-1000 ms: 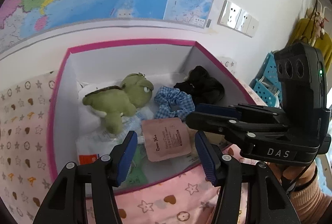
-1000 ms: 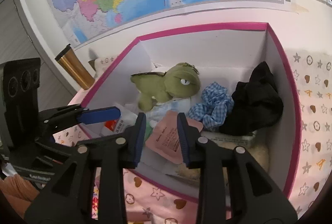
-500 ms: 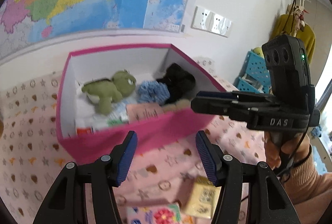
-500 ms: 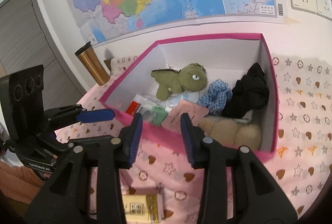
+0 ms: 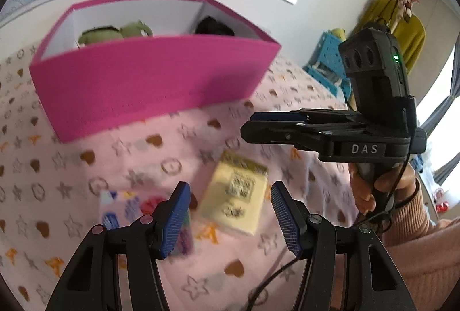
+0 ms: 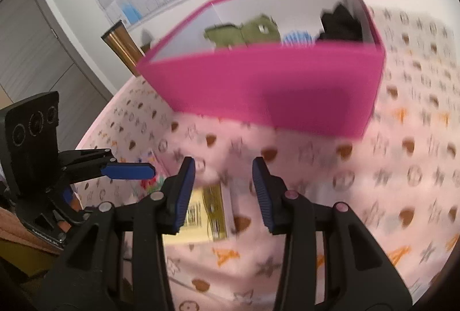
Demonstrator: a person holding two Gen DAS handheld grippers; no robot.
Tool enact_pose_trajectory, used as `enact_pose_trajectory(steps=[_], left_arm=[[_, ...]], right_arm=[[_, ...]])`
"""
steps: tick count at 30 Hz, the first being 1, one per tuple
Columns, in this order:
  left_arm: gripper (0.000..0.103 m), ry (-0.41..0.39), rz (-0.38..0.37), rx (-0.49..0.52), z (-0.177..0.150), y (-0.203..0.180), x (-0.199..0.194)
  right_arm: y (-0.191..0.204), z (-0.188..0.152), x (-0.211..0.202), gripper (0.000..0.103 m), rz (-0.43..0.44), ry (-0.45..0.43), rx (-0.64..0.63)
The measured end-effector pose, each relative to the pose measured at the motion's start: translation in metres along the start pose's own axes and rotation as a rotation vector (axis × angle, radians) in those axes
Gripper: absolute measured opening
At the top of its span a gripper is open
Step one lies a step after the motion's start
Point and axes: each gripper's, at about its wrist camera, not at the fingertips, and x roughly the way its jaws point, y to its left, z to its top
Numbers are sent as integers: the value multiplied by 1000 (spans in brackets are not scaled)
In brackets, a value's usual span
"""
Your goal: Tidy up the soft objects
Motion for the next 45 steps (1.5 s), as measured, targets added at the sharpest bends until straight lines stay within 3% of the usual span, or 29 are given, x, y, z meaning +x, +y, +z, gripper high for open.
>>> enact_pose_trajectory(steps=[13, 16, 26, 33, 45], left_arm=[[58, 97, -64, -36, -31, -12, 8], [41, 98, -76, -55, -26, -9, 12], [30, 87, -28, -72, 2, -3, 29], [30, 87, -16, -97, 21, 13, 42], [33, 81, 17, -66, 19, 5, 42]], right_arm=[[0, -22, 11, 44, 34, 49, 36], [-1, -23, 13, 44, 43, 51, 43], [-15, -27, 5, 38, 21, 26, 111], [-20, -28, 2, 38, 21, 7, 143], [-17, -28, 4, 38, 10, 9, 133]])
